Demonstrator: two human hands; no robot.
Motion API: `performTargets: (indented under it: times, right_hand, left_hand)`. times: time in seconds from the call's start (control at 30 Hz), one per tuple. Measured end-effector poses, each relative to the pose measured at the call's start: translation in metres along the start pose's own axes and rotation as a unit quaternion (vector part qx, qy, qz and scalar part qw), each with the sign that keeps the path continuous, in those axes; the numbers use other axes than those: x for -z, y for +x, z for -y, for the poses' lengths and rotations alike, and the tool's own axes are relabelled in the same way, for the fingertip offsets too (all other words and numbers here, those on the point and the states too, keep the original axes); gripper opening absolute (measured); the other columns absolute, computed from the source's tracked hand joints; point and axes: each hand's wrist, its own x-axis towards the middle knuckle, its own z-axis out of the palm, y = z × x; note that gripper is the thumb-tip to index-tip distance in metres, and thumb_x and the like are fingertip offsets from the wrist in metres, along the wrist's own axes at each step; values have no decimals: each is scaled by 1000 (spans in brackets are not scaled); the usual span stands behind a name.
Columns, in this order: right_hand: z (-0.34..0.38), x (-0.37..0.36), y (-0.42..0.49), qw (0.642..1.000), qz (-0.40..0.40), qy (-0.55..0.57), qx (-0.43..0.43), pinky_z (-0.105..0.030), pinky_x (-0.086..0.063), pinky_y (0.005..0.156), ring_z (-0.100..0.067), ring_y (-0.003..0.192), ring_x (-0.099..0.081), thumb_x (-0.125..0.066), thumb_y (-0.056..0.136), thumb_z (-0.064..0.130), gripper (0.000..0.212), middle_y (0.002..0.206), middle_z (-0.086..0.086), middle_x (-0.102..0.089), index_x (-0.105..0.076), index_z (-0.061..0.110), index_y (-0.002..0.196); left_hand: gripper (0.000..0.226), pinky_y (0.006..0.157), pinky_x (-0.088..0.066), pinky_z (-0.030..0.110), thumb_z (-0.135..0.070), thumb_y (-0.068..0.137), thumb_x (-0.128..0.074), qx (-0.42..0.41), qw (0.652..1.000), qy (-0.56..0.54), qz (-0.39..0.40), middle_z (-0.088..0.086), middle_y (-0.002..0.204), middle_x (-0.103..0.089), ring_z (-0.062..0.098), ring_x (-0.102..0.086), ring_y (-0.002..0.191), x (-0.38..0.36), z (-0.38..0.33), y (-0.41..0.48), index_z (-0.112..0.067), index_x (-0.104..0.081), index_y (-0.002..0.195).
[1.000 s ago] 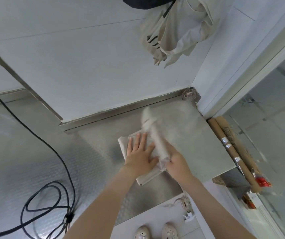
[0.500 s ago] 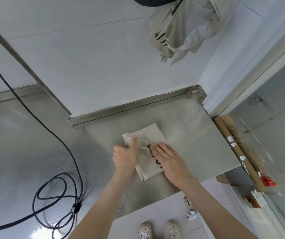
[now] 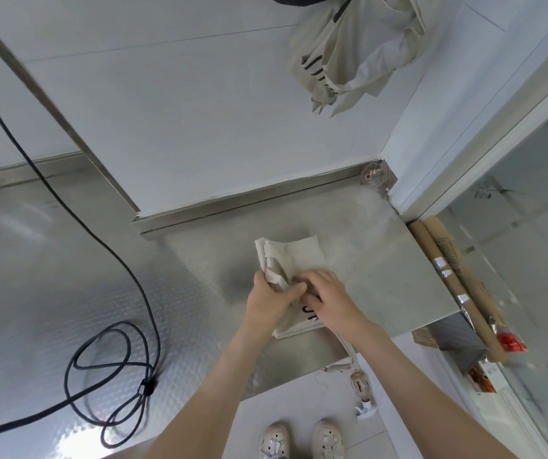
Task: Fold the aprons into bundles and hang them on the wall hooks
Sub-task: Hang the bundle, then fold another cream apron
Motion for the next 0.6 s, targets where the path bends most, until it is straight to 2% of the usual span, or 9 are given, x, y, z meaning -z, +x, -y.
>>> performTargets:
  times: [0.13,0.2,0.27,0.33,0.37,0.4,0.47,0.53,0.6]
  right_hand:
    - [1,0,-2,996,-27,72,-46,-25,-34,95,-16,114,-43,-45,97,5,36,119,1,-51,-49,16,131]
    - [1,2,0,989,-76,100,-79,-18,-34,87,-16,109,-49,-44,98,6,30,114,0,-52,-53,14,126]
    - [5,6,1,984,-109,111,-88,-12,-34,77,-16,98,-52,-47,97,5,23,102,2,-52,-60,9,115]
    - [15,10,2,980,-122,138,-79,-7,-36,74,-16,89,-55,-51,95,4,16,92,4,-52,-65,9,103]
    - [21,11,2,976,-124,163,-77,-7,-38,75,-16,87,-58,-53,94,4,14,91,2,-56,-65,10,99]
    - [29,13,1,969,-121,201,-77,-11,-41,78,-15,86,-61,-54,94,4,13,91,-1,-60,-65,10,98]
    - [44,17,-2,948,-94,293,-79,-20,-48,82,-13,84,-67,-56,94,5,12,91,-4,-67,-66,7,100]
    - [53,21,-5,930,-63,356,-71,-21,-52,83,-12,87,-70,-56,94,5,15,96,-4,-70,-68,5,103]
    - [55,22,-9,910,-55,403,-76,-19,-53,82,-14,89,-71,-54,94,2,16,97,-2,-71,-69,7,100]
  left_hand:
    - [70,91,-51,33,-18,78,-78,-33,998,-30,47,0,114,-55,15,-57,107,7,3,3,-17,-29,127]
    - [71,88,-51,30,-15,82,-74,-62,997,-36,7,-1,107,-53,14,-56,100,8,1,4,-16,-25,133]
    - [74,100,-40,31,-13,84,-68,-122,989,40,-72,-3,111,-49,16,-49,105,10,-1,5,-15,-23,143]
    - [65,109,-16,27,-9,87,-56,-217,964,129,-85,1,139,-37,21,-32,128,14,-5,4,-24,-32,145]
    - [63,110,-9,27,-8,85,-50,-258,951,163,-55,1,149,-28,20,-20,137,17,-8,3,-30,-38,142]
    - [65,113,-2,30,-13,80,-47,-299,933,201,-12,-6,153,-20,14,-10,142,21,-9,0,-36,-41,140]
    - [73,112,17,30,-28,72,-48,-352,880,310,70,-22,150,-14,3,5,143,27,-12,-5,-40,-33,143]
    - [82,107,27,30,-23,71,-54,-364,833,407,84,-21,147,-19,7,7,145,29,-7,-4,-31,-23,147]
    - [80,110,22,34,-18,72,-58,-352,817,453,60,-10,146,-27,12,-2,145,33,-4,-1,-23,-24,144]
